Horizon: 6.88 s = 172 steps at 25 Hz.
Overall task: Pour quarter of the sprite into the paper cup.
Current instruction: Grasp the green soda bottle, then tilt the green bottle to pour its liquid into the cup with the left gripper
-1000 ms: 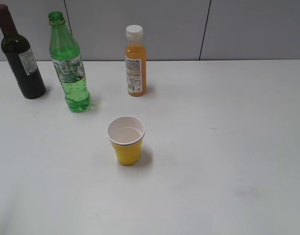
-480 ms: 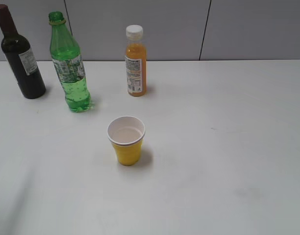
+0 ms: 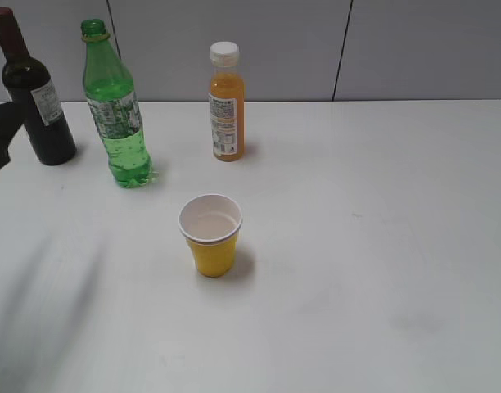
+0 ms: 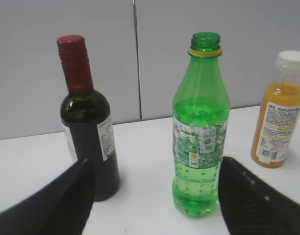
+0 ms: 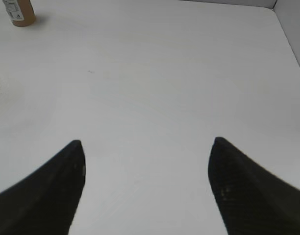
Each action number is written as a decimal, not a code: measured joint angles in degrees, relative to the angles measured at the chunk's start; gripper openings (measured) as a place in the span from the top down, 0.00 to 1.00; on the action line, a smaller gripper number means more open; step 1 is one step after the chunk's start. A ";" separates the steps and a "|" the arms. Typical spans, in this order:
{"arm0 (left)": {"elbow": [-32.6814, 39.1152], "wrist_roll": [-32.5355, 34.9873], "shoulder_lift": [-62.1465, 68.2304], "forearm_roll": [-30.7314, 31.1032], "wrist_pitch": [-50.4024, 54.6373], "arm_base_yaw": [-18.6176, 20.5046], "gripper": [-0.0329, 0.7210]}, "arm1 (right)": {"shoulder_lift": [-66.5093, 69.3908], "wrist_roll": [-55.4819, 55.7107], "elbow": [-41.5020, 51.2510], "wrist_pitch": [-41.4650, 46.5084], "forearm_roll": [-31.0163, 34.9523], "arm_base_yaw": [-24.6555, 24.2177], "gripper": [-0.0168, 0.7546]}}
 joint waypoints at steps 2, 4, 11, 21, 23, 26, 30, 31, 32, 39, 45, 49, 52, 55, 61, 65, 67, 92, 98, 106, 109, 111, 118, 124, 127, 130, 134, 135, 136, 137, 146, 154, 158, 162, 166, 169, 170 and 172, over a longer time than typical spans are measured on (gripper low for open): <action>0.00 -1.90 4.12 1.93 -3.71 -0.05 0.15 | 0.00 0.00 0.00 0.00 0.00 0.00 0.21; 0.00 -4.26 7.49 4.30 -7.75 -0.05 0.11 | 0.00 0.00 0.00 0.00 0.00 0.00 0.21; -0.16 -11.03 17.38 12.98 -19.78 -0.05 0.04 | 0.00 0.07 0.00 0.00 0.00 0.00 0.21; -3.96 -14.14 29.55 14.11 -27.66 -0.05 0.04 | 0.00 0.00 0.00 0.00 0.00 0.00 0.21; -5.27 -14.14 30.50 14.25 -27.60 -0.05 0.04 | 0.00 0.00 0.00 0.00 0.00 0.00 0.21; -7.47 -14.14 31.88 15.13 -26.92 -0.05 0.04 | 0.00 0.00 0.00 0.00 0.00 0.00 0.21; -9.62 -14.14 34.49 15.35 -26.01 -0.05 0.04 | 0.00 0.00 0.00 0.00 0.00 0.00 0.21; -10.22 -14.15 35.33 15.10 -25.90 -0.05 0.04 | 0.00 0.00 0.00 0.00 0.00 0.00 0.21; -10.92 -14.15 36.32 14.93 -25.85 0.08 0.04 | 0.00 0.06 0.00 0.00 0.00 0.00 0.21; -16.02 -14.37 43.46 14.51 -25.90 0.58 0.04 | 0.00 0.06 0.00 0.00 0.00 0.00 0.21; -20.45 -14.37 47.04 14.51 -25.90 0.58 0.04 | 0.00 0.06 0.00 0.00 0.00 0.00 0.21; -23.25 -15.06 48.79 14.47 -25.83 0.58 0.04 | 0.00 0.06 0.00 0.00 0.00 0.00 0.21; -25.61 -16.11 50.43 14.58 -25.89 0.58 0.04 | 0.00 0.06 0.00 0.00 0.00 0.00 0.21; -28.03 -17.17 52.38 14.69 -25.89 0.58 0.04 | 0.00 0.06 0.00 0.00 0.00 0.00 0.21; -31.51 -17.57 54.76 14.93 -25.89 0.58 0.04 | 0.00 0.06 0.00 0.00 0.00 0.00 0.21; -33.37 -17.57 56.41 15.06 -25.89 0.58 0.04 | 0.00 0.06 0.00 0.00 0.00 0.00 0.21; -33.92 -17.62 57.06 15.13 -25.89 0.58 0.04 | 0.00 0.06 0.00 0.00 0.00 0.00 0.21; -34.50 -19.07 58.60 19.15 -30.59 0.84 0.35 | 0.00 0.03 0.00 0.00 0.00 0.00 0.21; -33.87 -19.07 58.61 19.15 -31.54 0.84 0.35 | 0.00 0.03 0.00 0.00 0.00 0.00 0.21; -24.66 -16.02 54.36 9.20 -34.22 -0.13 0.35 | 0.00 0.11 0.00 0.00 0.00 0.00 0.21; -20.83 -14.13 51.13 6.53 -32.39 -1.05 0.35 | 0.00 0.11 0.00 0.00 -0.02 0.00 0.21; -18.16 -11.94 48.73 4.42 -31.14 -2.17 0.35 | 0.00 0.11 0.00 0.00 -0.02 0.00 0.21; -11.59 -1.21 41.31 -9.14 -30.78 -9.49 0.35 | 0.00 0.11 0.00 0.00 -0.02 0.00 0.21; -9.64 5.68 39.03 -16.93 -30.60 -14.93 0.35 | 0.00 0.11 0.00 0.00 -0.02 0.00 0.21; -9.34 10.11 39.03 -21.43 -30.60 -16.12 0.35 | 0.00 0.11 0.00 0.00 -0.02 0.00 0.21; -8.23 15.25 38.99 -24.83 -30.62 -17.92 0.35 | 0.00 0.11 0.00 0.00 -0.02 0.00 0.21; -5.86 18.77 38.99 -25.48 -30.62 -19.21 0.35 | 0.00 0.11 0.00 0.00 -0.02 0.00 0.21; -5.38 19.17 38.99 -25.71 -30.62 -19.27 0.35 | 0.00 0.11 0.00 0.00 -0.02 0.00 0.21; -4.85 19.45 38.99 -25.89 -30.62 -19.27 0.35 | 0.00 0.11 0.00 0.00 -0.02 0.00 0.21; -4.38 19.67 38.99 -26.20 -30.62 -19.27 0.35 | 0.00 0.11 0.00 0.00 -0.02 0.00 0.21; -3.25 26.80 38.87 -27.73 -30.62 -23.44 0.35 | 0.00 0.07 0.00 0.00 -0.02 0.00 0.21; -3.25 36.65 38.58 -31.24 -30.62 -23.85 0.35 | 0.00 0.07 0.00 0.00 -0.02 0.00 0.21; -3.25 40.00 38.58 -30.37 -30.62 -23.85 0.35 | 0.00 0.07 0.00 0.00 -0.02 0.00 0.21; -3.25 44.48 38.58 -28.93 -30.62 -23.85 0.35 | 0.00 0.07 0.00 0.00 -0.02 0.00 0.21; -3.25 49.79 38.58 -27.79 -30.62 -23.85 0.35 | 0.00 0.07 0.00 0.00 -0.02 0.00 0.21; -3.25 52.79 38.58 -27.50 -30.62 -23.85 0.35 | 0.00 0.07 0.00 0.00 -0.02 0.00 0.21; -3.25 53.56 38.58 -27.50 -30.62 -23.85 0.35 | 0.00 0.07 0.00 0.00 -0.02 0.00 0.21; -3.25 54.61 38.58 -27.70 -30.62 -23.85 0.35 | 0.00 0.07 0.00 0.00 -0.02 0.00 0.21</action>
